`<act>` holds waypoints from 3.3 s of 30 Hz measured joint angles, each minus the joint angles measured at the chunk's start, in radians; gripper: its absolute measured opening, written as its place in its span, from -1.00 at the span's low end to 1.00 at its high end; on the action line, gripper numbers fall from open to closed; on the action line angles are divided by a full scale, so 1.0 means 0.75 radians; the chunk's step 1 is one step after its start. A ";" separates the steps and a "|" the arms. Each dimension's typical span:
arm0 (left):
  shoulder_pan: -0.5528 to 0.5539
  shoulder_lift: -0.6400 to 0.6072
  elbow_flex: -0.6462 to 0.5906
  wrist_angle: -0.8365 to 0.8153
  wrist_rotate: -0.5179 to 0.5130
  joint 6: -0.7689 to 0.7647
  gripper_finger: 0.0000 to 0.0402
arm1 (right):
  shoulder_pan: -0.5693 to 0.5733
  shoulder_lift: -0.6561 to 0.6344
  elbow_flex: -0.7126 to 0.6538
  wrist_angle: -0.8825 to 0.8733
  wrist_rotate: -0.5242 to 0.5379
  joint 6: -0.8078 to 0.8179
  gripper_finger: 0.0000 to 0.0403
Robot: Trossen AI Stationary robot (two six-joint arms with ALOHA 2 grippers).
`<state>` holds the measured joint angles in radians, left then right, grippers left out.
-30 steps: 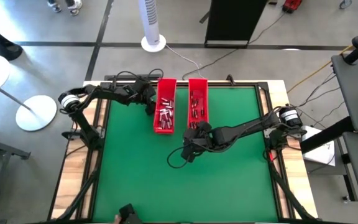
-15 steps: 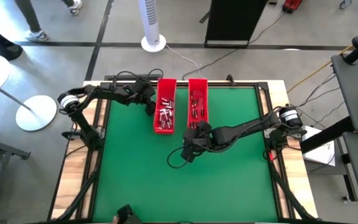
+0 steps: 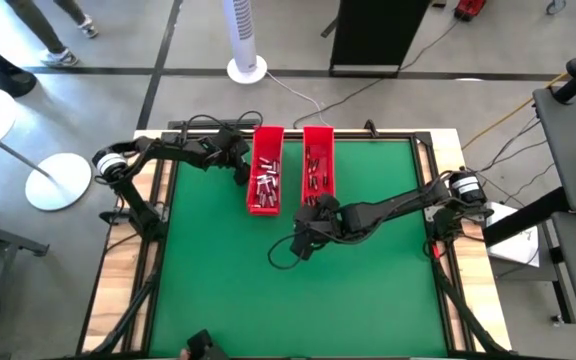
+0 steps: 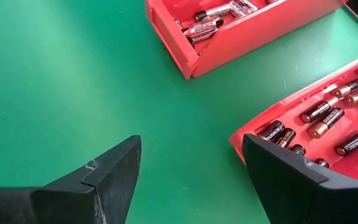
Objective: Sort batteries
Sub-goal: Put the silver battery into the left red bin
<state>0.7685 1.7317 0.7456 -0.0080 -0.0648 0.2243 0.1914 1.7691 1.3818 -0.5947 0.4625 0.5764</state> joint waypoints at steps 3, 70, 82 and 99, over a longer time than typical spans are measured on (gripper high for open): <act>0.000 0.000 0.000 -0.002 -0.005 -0.004 0.32 | -0.006 0.000 0.000 0.002 0.001 0.000 0.34; 0.085 -0.003 0.033 -0.015 0.277 0.123 0.17 | -0.003 0.000 0.000 0.011 -0.036 0.045 0.34; 0.085 -0.004 0.034 -0.016 0.246 0.107 0.01 | -0.003 0.000 0.000 0.011 -0.036 0.046 0.27; 0.087 -0.005 0.034 -0.020 0.240 0.132 -0.04 | 0.000 -0.004 0.000 0.007 -0.035 0.031 0.28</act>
<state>0.8337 1.7279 0.7708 -0.0229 0.1155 0.3232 0.1915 1.7659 1.3819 -0.5891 0.4362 0.5997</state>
